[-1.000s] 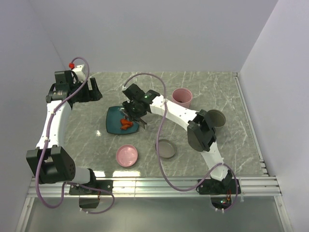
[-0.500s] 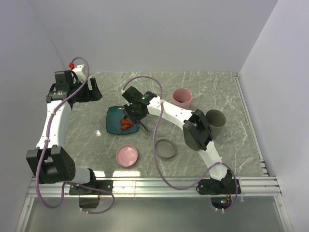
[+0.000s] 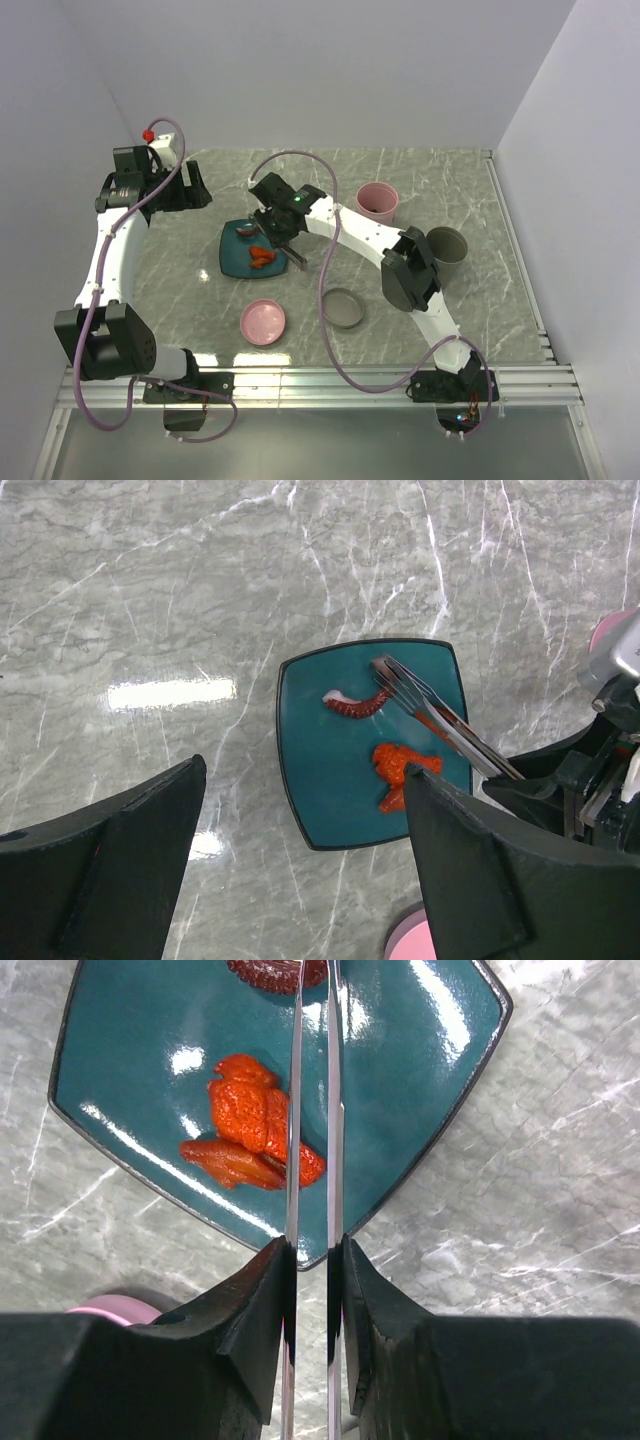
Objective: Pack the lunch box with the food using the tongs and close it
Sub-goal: Pick up the fake food from the plate, then place the fake food in the packing box.
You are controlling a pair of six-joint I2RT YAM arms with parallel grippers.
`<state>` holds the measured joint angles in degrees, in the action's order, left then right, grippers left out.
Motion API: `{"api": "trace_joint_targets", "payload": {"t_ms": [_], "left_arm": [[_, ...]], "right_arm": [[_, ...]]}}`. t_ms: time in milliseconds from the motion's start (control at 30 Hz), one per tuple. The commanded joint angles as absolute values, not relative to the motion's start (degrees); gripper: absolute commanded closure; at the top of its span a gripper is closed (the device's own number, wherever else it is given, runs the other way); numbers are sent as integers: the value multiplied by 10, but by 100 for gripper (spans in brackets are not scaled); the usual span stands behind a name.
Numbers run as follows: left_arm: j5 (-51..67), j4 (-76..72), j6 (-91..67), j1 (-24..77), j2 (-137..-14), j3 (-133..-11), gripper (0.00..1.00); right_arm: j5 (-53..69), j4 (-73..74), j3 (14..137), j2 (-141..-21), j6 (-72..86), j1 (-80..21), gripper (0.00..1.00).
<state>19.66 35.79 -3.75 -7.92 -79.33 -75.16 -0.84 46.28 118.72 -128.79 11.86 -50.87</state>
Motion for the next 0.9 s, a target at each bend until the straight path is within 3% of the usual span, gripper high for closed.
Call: {"api": "trace_joint_targets", "payload": {"t_ms": [0, 333, 567, 867], "left_arm": [[204, 341, -39, -81, -780, -751, 14], [206, 342, -41, -82, -779, -751, 13], [253, 358, -40, -98, -781, -773, 1], [287, 368, -27, -102, -779, -783, 1]], "right_arm": [[-11, 455, 1215, -1246, 108, -512, 85], [0, 459, 1201, -1197, 86, -505, 100], [33, 450, 1141, -1115, 48, -500, 100], [62, 446, 1033, -929, -10, -457, 100]]}}
